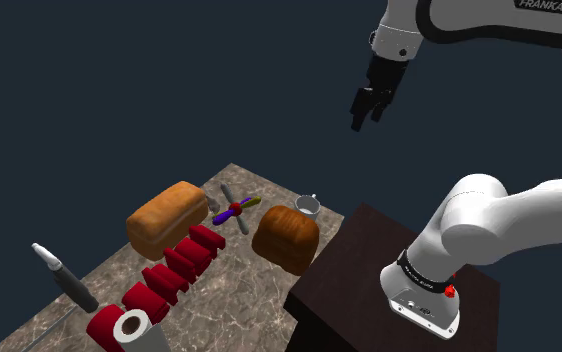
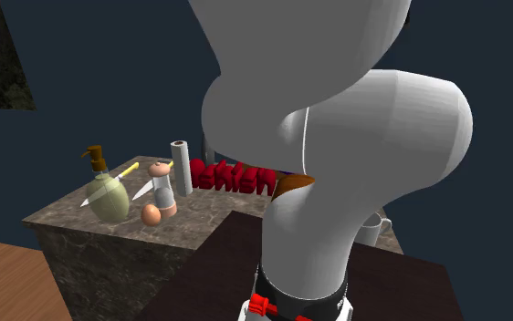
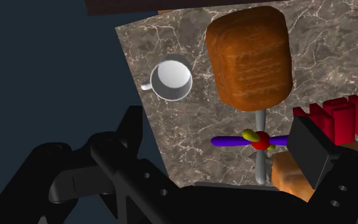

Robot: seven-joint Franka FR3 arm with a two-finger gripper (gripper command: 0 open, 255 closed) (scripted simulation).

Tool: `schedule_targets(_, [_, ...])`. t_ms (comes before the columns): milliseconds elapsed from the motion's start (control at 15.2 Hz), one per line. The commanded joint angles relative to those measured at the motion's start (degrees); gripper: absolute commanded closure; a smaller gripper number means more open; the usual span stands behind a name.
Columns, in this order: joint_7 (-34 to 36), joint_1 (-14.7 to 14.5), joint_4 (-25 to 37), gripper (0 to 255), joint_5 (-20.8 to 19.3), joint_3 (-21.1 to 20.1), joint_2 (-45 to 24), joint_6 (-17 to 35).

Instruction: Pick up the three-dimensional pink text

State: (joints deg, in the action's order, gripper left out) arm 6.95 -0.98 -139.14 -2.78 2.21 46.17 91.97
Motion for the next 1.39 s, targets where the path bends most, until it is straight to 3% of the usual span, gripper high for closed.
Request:
schedule_targets(0, [0.00,0.00,0.00,0,0.00,0.00,0.00,0.00])
schedule_targets(660, [6.40,-4.40,-5.69,0,5.37,-6.86,-11.06,16.68])
schedule_targets(1320, [12.63,-7.82,-3.91,0,7.89,-13.76,-28.83,32.97])
